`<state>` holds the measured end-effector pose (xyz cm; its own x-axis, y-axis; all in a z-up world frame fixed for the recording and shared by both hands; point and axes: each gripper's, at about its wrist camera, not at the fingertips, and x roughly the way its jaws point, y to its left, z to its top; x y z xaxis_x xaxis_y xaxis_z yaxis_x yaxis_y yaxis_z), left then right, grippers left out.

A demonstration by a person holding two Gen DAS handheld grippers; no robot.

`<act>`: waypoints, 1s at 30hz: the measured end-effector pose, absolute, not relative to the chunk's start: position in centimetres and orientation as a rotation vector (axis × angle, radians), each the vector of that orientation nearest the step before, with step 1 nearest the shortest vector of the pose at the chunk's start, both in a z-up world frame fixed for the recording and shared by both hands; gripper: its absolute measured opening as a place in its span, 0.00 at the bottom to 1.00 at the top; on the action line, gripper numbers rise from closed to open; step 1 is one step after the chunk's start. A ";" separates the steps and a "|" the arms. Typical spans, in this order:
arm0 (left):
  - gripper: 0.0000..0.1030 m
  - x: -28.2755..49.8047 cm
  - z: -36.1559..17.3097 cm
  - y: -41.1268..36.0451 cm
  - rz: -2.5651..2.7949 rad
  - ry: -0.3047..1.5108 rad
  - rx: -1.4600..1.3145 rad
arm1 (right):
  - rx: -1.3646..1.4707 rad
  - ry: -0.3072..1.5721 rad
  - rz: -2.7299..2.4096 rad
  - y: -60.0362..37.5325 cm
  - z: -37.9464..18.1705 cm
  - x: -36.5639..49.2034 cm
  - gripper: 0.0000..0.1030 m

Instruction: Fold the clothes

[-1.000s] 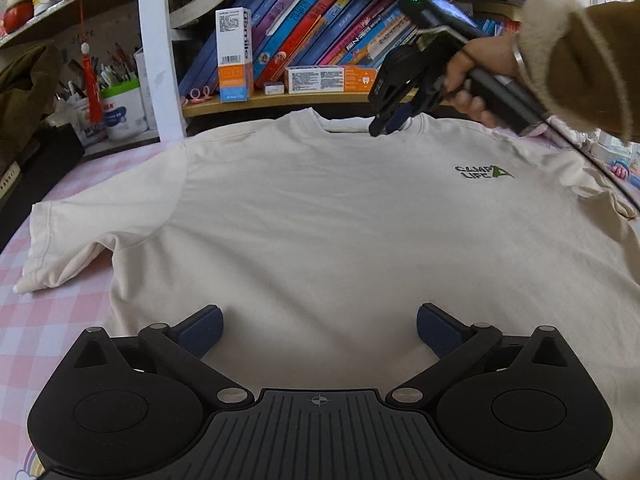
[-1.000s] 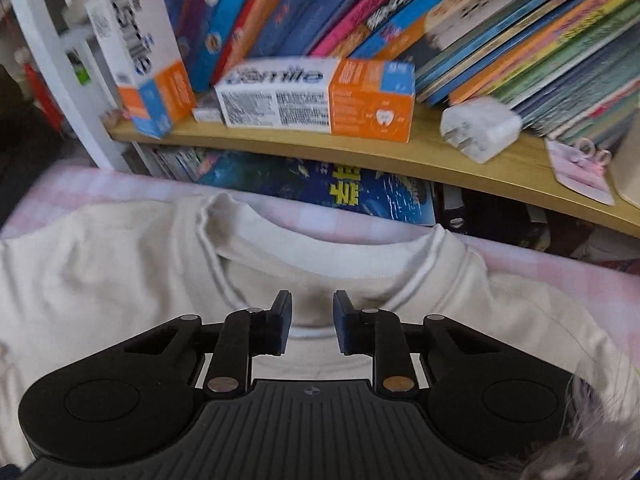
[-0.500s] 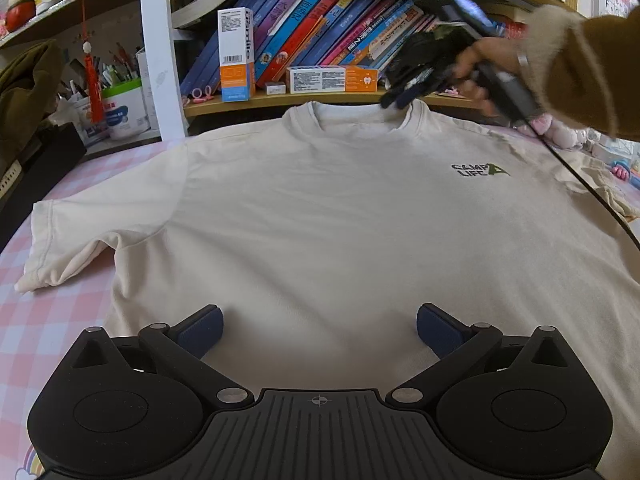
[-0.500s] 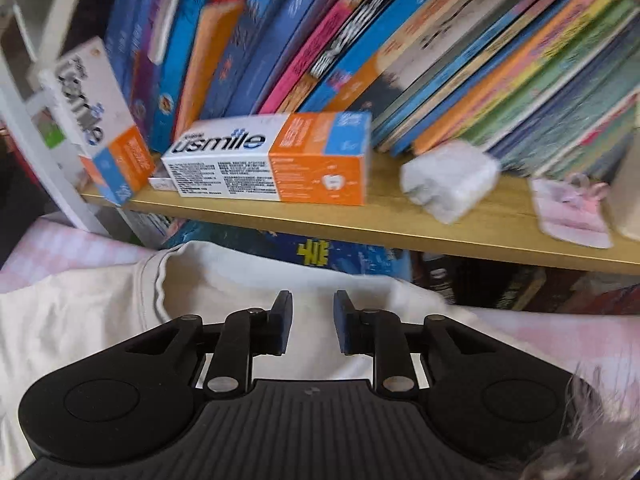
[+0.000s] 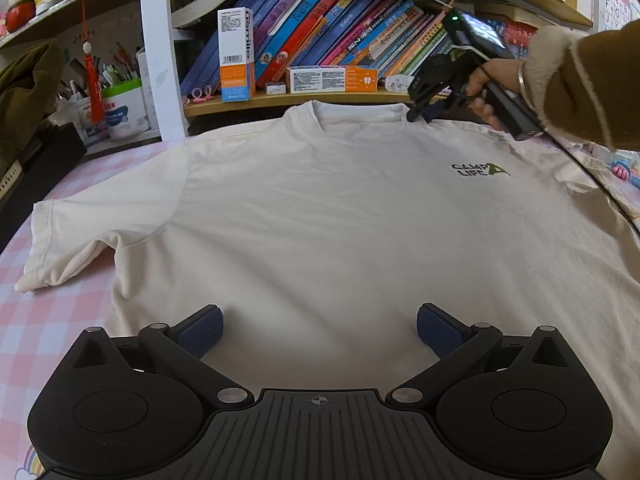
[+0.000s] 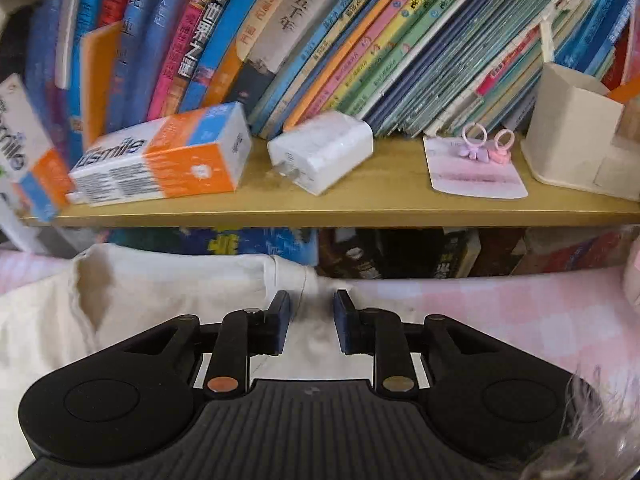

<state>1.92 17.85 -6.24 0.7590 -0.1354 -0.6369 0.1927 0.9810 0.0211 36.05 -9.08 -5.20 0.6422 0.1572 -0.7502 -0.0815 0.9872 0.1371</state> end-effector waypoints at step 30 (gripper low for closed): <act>1.00 2.0 -6.3 17.9 -0.180 0.686 0.086 | 0.011 0.802 0.179 -6.8 -1.6 7.3 0.52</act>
<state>2.01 17.88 -6.27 0.7589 -0.1366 -0.6368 0.1931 0.9810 0.0197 7.29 -6.80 -1.64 0.6810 0.1637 -0.7137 -0.1554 0.9848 0.0776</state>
